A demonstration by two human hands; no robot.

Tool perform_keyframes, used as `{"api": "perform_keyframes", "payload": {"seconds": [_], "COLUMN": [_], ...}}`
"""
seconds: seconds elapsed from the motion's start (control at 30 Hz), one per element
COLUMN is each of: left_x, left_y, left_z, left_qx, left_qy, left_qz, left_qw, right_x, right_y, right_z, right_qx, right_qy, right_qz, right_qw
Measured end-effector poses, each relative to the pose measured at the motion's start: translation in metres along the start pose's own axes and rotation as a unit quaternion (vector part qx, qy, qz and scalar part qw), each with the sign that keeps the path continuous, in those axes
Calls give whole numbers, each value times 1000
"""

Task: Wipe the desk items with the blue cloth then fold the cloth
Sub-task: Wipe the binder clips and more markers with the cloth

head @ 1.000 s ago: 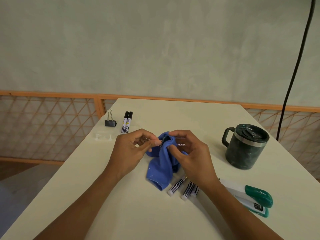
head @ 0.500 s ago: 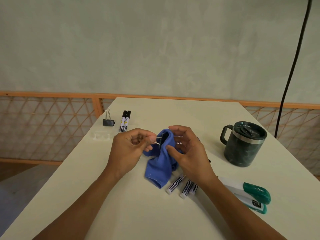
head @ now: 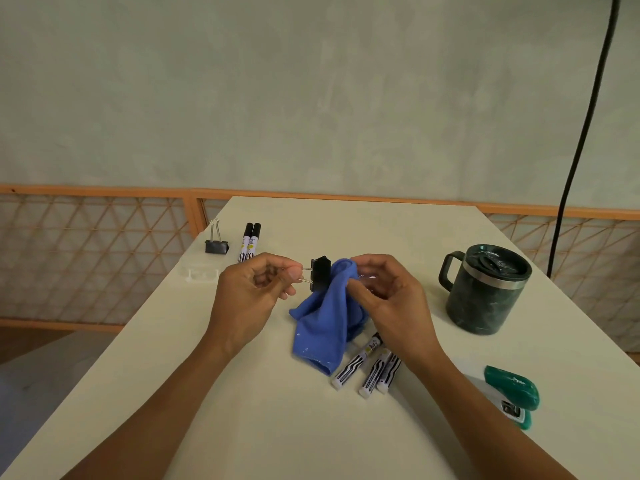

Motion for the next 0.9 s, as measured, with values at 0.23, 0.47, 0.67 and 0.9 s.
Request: {"api": "perform_keyframes", "payload": {"seconds": [0.23,0.47,0.67,0.9], "left_x": [-5,-7,-11,-15], "left_y": [9,7,7,5], "left_z": [0,-1,-6,-9], "left_qx": [-15,15,94,155], "left_qy": [-15,7,77,199], "left_qz": [27,24,-15,-34], "left_qw": [999,1000,992,967], "right_x": [-6,-3,-1,0], "right_y": [12,8,5,9], "right_z": [2,2,8,7], "right_qx": [-57,-38,21,22], "right_qy": [-13,-8,26,105], "right_qz": [46,76,1,74], "right_qw": [997,996,999,992]}}
Point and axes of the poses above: each hand's wrist, its own x-axis towards the middle knuckle, its own y-axis out of the palm, z = x × y, the point moved 1 cm from there along x, towards the middle knuckle, and after that the axes turned 2 degrees about -y, right-handed, at the moved point
